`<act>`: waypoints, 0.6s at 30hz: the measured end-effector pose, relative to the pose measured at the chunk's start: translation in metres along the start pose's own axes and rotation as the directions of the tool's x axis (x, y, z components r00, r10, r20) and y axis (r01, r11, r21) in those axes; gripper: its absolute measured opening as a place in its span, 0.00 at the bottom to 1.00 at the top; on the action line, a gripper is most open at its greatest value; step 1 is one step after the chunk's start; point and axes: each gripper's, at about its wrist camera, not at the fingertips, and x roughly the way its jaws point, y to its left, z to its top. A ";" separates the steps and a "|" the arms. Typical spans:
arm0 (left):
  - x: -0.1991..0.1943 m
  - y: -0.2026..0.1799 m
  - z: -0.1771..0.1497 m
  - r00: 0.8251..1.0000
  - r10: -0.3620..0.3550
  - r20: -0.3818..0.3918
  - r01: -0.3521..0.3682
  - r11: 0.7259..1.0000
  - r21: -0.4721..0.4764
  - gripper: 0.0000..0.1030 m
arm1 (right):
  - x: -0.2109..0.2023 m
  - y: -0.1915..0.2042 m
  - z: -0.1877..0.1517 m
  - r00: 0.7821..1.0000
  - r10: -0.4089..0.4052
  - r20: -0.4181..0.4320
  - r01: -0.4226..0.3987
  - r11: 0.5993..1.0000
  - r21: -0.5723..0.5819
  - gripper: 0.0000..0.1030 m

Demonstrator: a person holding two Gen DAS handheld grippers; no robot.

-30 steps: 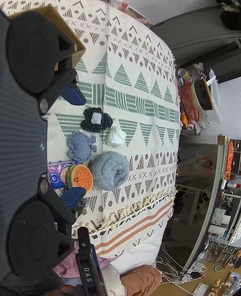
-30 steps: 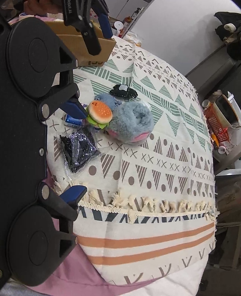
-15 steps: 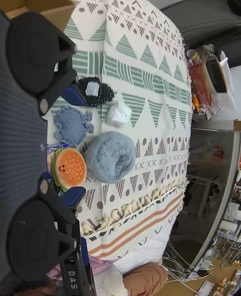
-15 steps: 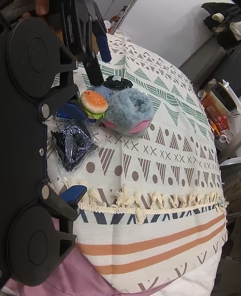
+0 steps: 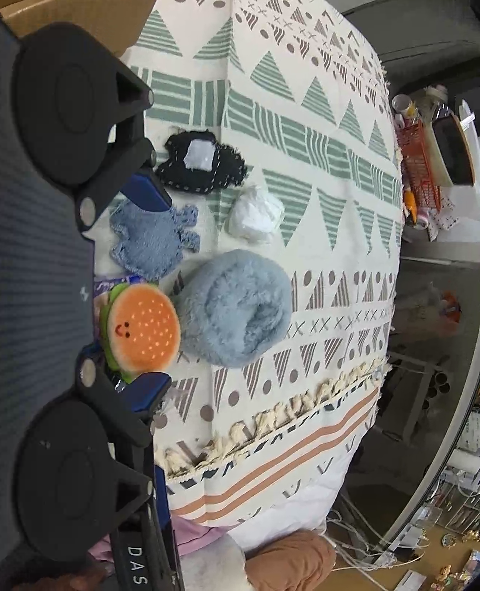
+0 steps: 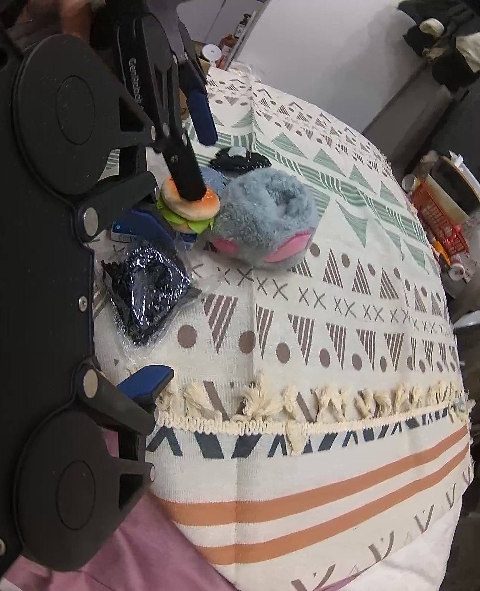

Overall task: Organize soft objects
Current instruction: 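Move the left tool toward the burger plush while the right tool approaches the black bag, then grasp the burger plush with the left tool while the right tool grasps the black bag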

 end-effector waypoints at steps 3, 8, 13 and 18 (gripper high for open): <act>0.005 -0.007 -0.002 1.000 -0.001 -0.018 0.001 1.000 0.026 0.86 | -0.001 0.007 -0.004 1.000 0.007 -0.010 -0.008 0.999 -0.045 0.70; 0.019 -0.006 -0.008 0.996 -0.056 -0.075 0.055 0.998 -0.019 0.54 | 0.006 0.018 -0.007 0.998 -0.023 -0.061 0.017 0.995 -0.099 0.70; 0.009 -0.006 -0.008 0.997 -0.058 -0.058 0.056 0.998 -0.042 0.41 | 0.011 0.018 -0.006 0.997 -0.034 -0.062 0.028 0.995 -0.093 0.69; -0.010 0.001 -0.010 0.998 -0.042 -0.036 0.041 0.998 -0.040 0.37 | 0.008 0.032 -0.006 0.996 -0.082 -0.026 0.076 0.985 -0.158 0.67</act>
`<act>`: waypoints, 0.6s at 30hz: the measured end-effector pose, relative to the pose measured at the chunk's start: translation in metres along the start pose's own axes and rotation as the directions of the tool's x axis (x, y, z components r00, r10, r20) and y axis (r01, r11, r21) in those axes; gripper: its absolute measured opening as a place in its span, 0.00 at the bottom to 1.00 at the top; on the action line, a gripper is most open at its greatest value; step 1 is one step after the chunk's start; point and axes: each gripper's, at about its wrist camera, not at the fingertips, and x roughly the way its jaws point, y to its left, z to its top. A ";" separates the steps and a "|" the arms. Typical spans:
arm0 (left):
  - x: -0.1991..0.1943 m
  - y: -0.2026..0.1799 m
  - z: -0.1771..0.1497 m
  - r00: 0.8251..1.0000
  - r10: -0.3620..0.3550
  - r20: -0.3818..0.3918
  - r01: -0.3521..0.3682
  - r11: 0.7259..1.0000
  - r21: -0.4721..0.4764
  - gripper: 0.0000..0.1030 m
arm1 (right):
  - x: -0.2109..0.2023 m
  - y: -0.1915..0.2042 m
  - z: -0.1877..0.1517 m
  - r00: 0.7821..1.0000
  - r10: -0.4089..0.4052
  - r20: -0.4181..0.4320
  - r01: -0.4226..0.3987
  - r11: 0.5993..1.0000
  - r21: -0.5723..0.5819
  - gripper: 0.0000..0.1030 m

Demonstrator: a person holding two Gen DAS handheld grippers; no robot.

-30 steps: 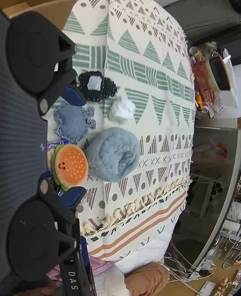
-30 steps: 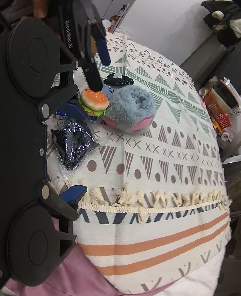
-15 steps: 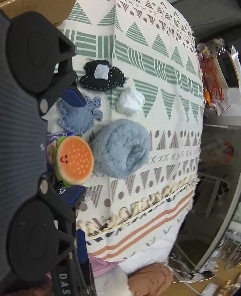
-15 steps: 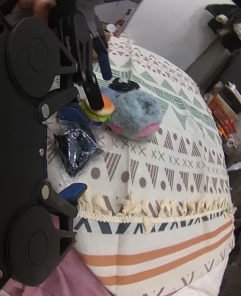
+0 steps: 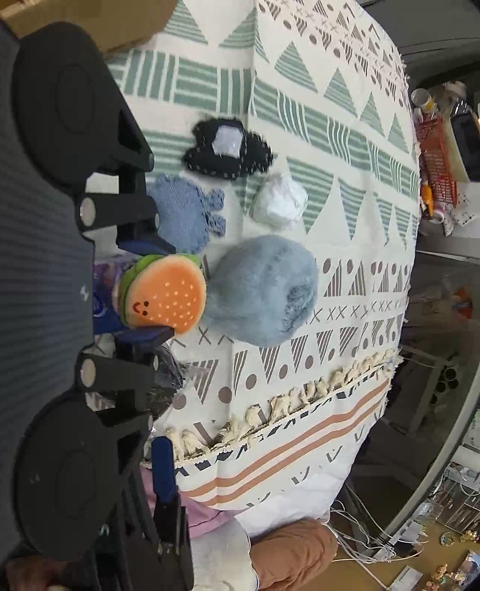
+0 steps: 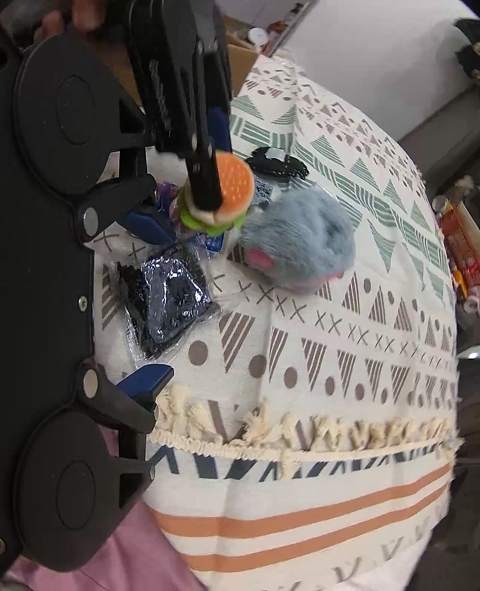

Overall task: Organize soft objects
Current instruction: 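Grasp the burger plush with the left tool while the right tool grasps the black bag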

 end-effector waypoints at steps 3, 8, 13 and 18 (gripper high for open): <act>-0.014 0.009 -0.005 1.000 0.014 0.018 -0.014 1.000 -0.019 0.35 | 0.004 0.003 0.001 1.000 -0.025 -0.019 0.024 0.999 -0.027 0.54; -0.044 0.028 -0.016 0.997 0.045 0.058 -0.040 0.996 -0.079 0.34 | 0.006 0.009 0.000 1.000 -0.020 -0.010 0.019 0.997 -0.080 0.19; -0.077 0.043 -0.027 0.987 0.109 0.116 -0.092 0.985 -0.145 0.34 | -0.002 0.026 0.000 1.000 -0.014 0.023 0.017 0.988 -0.151 0.00; -0.103 0.047 -0.030 0.975 0.151 0.162 -0.120 0.975 -0.185 0.34 | -0.018 0.027 -0.002 0.997 0.042 0.057 -0.034 0.990 -0.134 0.00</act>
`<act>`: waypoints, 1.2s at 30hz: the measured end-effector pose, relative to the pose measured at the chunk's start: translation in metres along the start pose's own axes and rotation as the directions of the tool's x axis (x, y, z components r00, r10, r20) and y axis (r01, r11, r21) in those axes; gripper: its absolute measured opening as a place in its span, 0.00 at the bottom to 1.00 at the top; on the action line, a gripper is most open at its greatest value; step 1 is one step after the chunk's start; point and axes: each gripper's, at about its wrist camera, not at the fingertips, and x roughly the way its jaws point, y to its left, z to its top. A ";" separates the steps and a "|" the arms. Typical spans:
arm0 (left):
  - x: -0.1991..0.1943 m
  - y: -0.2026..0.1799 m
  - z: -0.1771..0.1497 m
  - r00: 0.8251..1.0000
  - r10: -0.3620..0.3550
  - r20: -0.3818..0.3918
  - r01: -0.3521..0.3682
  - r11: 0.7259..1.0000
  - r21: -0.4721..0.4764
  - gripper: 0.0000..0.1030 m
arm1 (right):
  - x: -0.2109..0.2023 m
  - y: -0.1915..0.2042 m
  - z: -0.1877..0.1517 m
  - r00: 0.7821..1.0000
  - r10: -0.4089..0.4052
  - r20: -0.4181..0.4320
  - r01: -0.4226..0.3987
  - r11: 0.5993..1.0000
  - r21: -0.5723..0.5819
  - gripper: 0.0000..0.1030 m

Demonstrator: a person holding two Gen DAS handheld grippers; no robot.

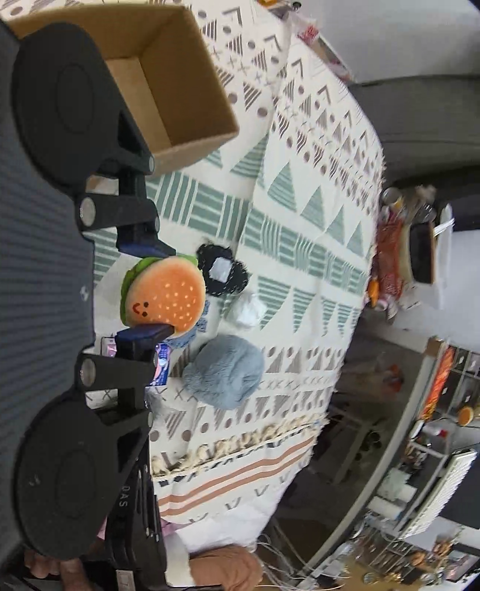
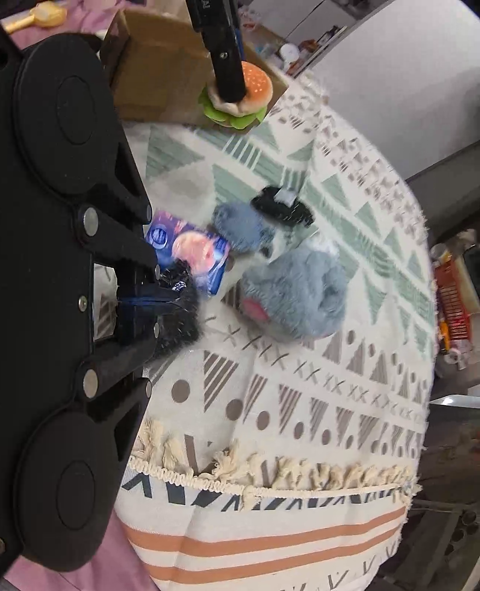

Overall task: Organize soft objects
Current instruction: 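Grasp the burger plush with the left tool while the right tool grasps the black bag, then carry the burger plush into the box and open the left tool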

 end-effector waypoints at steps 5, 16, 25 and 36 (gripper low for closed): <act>-0.027 -0.004 0.006 0.998 0.018 0.053 -0.018 1.000 -0.001 0.34 | -0.028 -0.006 -0.001 0.997 0.036 0.061 -0.040 0.998 0.054 0.00; -0.129 0.005 0.002 0.981 0.116 0.154 -0.113 0.993 -0.032 0.34 | -0.094 0.003 -0.001 0.977 0.089 0.193 -0.095 0.995 0.019 0.00; -0.203 0.008 -0.025 0.961 0.189 0.204 -0.175 0.981 -0.084 0.34 | -0.141 0.017 -0.011 0.956 0.146 0.256 -0.146 0.989 -0.016 0.00; -0.281 0.003 -0.050 0.929 0.297 0.221 -0.276 0.953 -0.122 0.34 | -0.175 0.049 -0.019 0.940 0.217 0.263 -0.183 0.972 -0.148 0.00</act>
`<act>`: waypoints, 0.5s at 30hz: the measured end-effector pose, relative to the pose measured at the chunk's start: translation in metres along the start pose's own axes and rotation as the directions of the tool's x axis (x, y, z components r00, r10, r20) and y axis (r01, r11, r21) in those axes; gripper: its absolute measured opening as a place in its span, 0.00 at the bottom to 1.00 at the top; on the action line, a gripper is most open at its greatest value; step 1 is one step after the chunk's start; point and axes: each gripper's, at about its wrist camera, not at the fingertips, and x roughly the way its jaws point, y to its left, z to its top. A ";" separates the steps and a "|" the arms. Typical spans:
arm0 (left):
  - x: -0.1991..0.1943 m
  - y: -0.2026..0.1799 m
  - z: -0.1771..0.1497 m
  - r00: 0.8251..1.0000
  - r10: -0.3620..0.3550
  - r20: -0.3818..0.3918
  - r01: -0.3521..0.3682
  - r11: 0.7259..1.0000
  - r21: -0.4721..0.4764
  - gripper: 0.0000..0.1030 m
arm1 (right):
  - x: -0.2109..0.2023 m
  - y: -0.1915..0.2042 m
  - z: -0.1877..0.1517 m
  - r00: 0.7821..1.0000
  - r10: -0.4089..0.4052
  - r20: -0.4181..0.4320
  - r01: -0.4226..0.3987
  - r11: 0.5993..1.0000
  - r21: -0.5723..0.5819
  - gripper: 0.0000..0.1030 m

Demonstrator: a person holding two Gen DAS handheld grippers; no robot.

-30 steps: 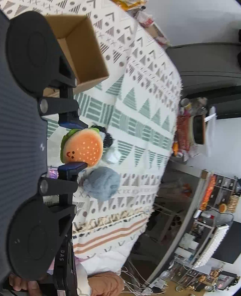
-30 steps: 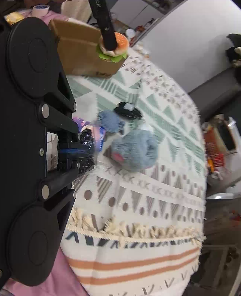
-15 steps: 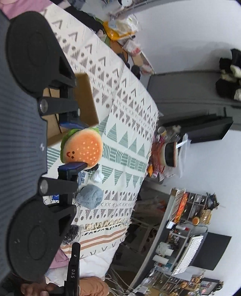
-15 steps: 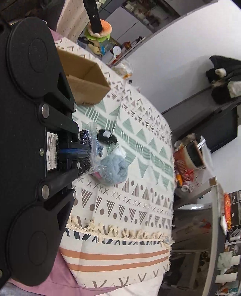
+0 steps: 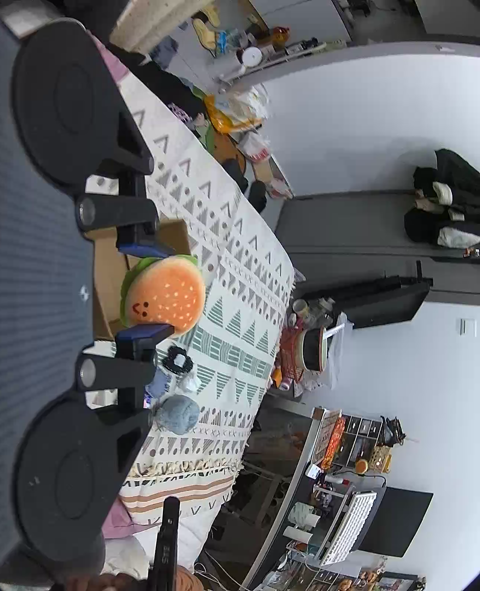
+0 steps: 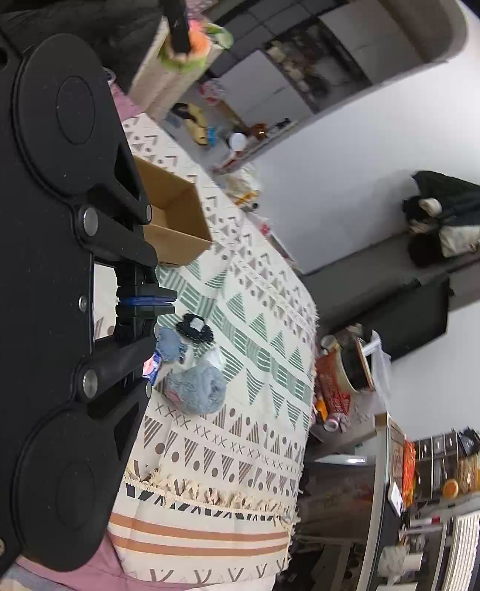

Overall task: Organize soft objects
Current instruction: 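Carry the burger plush into the box and open the left tool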

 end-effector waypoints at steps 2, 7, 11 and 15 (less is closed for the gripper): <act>-0.015 0.008 0.002 1.000 0.024 0.001 -0.024 1.000 -0.002 0.34 | 0.007 -0.003 0.002 0.999 -0.011 -0.033 0.011 1.000 0.004 0.01; -0.050 0.031 -0.004 0.996 0.088 0.013 -0.088 0.996 -0.026 0.34 | 0.040 -0.015 -0.004 0.983 -0.060 -0.171 0.062 0.998 0.008 0.32; -0.055 0.043 -0.007 0.996 0.092 0.015 -0.092 0.996 -0.007 0.34 | 0.066 -0.017 -0.020 0.966 -0.106 -0.235 0.109 0.994 0.002 0.52; -0.032 0.059 -0.004 0.998 0.063 0.003 -0.063 0.998 -0.023 0.34 | 0.088 -0.021 -0.039 0.946 -0.128 -0.298 0.148 0.988 0.043 0.64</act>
